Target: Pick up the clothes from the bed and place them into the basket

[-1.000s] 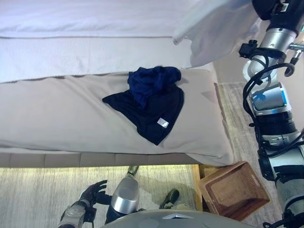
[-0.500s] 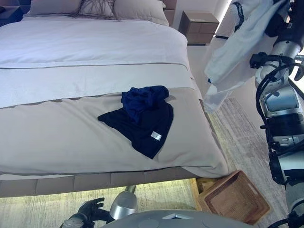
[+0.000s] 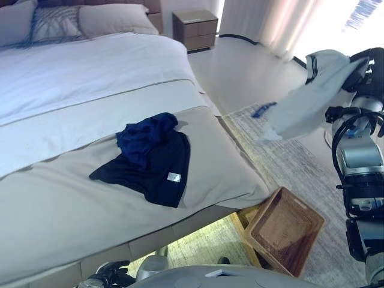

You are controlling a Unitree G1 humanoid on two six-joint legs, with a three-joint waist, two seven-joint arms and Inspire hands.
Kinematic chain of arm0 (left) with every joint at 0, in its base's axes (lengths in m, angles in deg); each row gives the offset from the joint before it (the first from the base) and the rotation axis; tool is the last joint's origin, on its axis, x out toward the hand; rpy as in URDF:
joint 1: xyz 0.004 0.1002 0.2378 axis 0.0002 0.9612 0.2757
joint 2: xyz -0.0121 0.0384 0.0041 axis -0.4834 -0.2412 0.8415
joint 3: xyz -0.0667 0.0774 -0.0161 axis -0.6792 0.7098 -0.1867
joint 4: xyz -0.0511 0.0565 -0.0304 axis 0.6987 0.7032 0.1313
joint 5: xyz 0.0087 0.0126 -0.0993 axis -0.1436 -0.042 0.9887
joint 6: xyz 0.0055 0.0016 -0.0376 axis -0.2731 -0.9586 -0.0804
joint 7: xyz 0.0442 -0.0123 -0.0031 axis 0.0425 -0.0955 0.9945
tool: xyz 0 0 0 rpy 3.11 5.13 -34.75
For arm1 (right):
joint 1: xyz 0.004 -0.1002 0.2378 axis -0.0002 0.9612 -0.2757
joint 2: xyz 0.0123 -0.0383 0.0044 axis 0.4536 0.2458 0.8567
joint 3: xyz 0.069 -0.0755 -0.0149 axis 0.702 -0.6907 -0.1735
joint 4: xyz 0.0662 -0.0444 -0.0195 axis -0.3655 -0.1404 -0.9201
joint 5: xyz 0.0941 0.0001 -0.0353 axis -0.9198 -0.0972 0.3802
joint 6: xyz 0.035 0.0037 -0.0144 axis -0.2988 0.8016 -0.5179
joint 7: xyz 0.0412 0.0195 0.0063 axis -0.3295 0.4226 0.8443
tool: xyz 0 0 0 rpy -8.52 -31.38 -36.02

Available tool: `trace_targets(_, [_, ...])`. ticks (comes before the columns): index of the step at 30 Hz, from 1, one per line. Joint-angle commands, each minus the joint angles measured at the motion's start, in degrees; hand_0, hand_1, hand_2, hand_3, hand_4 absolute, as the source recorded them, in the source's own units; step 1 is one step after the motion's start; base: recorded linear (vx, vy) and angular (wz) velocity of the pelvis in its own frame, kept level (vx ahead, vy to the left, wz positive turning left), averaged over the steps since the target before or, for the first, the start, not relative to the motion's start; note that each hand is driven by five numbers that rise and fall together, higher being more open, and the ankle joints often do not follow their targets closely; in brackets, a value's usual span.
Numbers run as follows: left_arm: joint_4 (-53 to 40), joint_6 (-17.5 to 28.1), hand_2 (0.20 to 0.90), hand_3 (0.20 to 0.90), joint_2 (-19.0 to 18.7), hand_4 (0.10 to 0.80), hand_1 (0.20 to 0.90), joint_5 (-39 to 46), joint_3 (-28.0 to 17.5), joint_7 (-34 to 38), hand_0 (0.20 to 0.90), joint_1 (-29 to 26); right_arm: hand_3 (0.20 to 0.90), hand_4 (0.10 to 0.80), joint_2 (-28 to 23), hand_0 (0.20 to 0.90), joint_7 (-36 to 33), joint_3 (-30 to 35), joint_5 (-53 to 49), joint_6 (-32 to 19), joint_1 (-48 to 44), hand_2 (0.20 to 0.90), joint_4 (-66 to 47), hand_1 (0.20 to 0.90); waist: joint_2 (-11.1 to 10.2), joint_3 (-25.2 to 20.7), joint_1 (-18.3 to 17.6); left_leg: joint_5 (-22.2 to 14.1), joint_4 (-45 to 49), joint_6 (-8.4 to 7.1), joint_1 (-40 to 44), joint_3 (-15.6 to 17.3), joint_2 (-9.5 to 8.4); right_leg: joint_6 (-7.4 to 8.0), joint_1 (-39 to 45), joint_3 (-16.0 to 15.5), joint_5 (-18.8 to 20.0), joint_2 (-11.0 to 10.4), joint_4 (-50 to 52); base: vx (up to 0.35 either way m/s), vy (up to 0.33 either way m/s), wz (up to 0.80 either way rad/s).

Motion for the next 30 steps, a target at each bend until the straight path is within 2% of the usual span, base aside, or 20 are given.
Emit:
trace_targets(1, [-2.2,1.0,0.9,0.9,0.4,0.8,0.9,-0.6,3.4,-1.2,0.9,-6.3,0.2,0.1,-6.4,0.3,0.9,0.8,6.2,-4.6,-2.1,0.3,-2.1,0.3,0.9,-3.3,-0.9,-5.4,0.0,1.07,0.7,4.0,0.13,-1.42,0.9,0.3,-7.0,2.5,5.2,-0.002,-0.155,-0.24])
trace_targets(5, [-3.3,1.7,0.9,0.9,0.5,0.8,0.9,-1.1,4.4,-1.8,0.9,-6.3,0.2,0.1,-3.8,0.3,2.8,-0.1,9.3,-5.3,2.4,0.3,-1.0,0.3,1.7,-2.4,-2.3,-5.4,0.0,0.86,1.4,5.0,0.52,-2.12,0.8,1.0,-7.2,2.9,5.2,0.019,-0.151,-0.2])
trace_targets(7, [-3.7,2.0,0.9,0.9,0.5,0.8,0.9,-1.4,5.2,-1.9,0.9,-6.2,0.2,0.1,-3.2,0.3,3.5,-1.1,12.0,-4.1,3.1,0.3,1.7,0.3,2.0,-1.8,-2.6,-5.2,0.1,0.5,1.6,5.2,0.72,-2.4,0.9,1.3,-7.1,3.2,4.9,0.033,-0.154,-0.22])
trace_targets(13, [-5.3,2.7,0.9,0.9,0.0,0.8,0.9,0.1,7.8,-1.7,0.9,-7.5,0.2,0.1,-4.1,0.3,3.0,-3.7,11.4,-0.2,1.9,0.3,10.6,0.3,3.5,0.7,-2.6,-4.1,1.5,-0.68,-0.7,4.9,1.39,-3.0,-1.2,1.2,-7.0,3.1,5.6,-0.052,-0.1,-0.1])
trace_targets(16, [-6.2,3.4,0.9,0.9,-0.1,0.8,0.9,2.3,10.1,-1.1,0.9,-9.7,0.2,0.1,-5.4,0.3,2.5,-5.2,9.3,2.7,-1.3,0.3,16.9,0.3,5.4,3.4,-2.8,-3.3,3.0,-1.3,-4.1,4.1,1.61,-3.61,-5.0,0.7,-7.6,2.5,8.2,-0.21,-0.051,-0.03])
trace_targets(17, [-6.5,4.2,0.9,0.9,0.1,0.8,0.9,4.1,11.1,-0.9,0.9,-11.8,0.505,0.405,-6.6,0.561,2.1,-6.2,8.5,3.0,-4.1,0.561,21.9,0.561,7.1,5.7,-3.1,-2.6,3.4,-1.61,-6.1,3.6,1.52,-3.91,-7.7,0.7,-7.8,2.1,9.7,-0.335,-0.001,-0.01])
trace_targets(18, [-6.7,4.6,0.9,0.9,0.3,0.8,0.9,4.8,11.6,-0.7,0.9,-12.6,0.9,0.8,-7.2,0.9,2.5,-7.0,7.7,4.1,-5.5,0.9,24.3,0.9,7.9,6.6,-3.4,-2.1,3.4,-1.74,-7.0,3.4,1.49,-4.06,-9.0,0.8,-7.8,2.0,10.2,-0.334,0.025,-0.02])
trace_targets(23, [-9.9,5.7,0.9,0.9,0.4,0.8,0.9,7.1,12.6,0.4,0.9,-14.2,0.9,0.8,-9.5,0.9,4.7,-12.0,5.7,8.1,-10.1,0.9,32.5,0.9,10.9,10.9,-4.4,-0.3,2.3,-2.03,-9.5,3.7,1.44,-4.38,-13.2,2.4,-7.2,2.0,10.9,-0.149,-0.011,0.01])
trace_targets(30, [-13.1,5.1,0.9,0.9,-0.2,0.8,0.9,8.4,12.0,-0.3,0.9,-13.0,0.9,0.8,-11.0,0.9,7.1,-12.9,7.2,8.4,-12.0,0.9,35.5,0.9,12.5,12.3,-4.9,-0.3,1.2,-2.19,-10.3,4.8,0.65,-3.88,-15.2,3.5,-4.6,2.5,7.1,-0.042,0.014,-0.02])
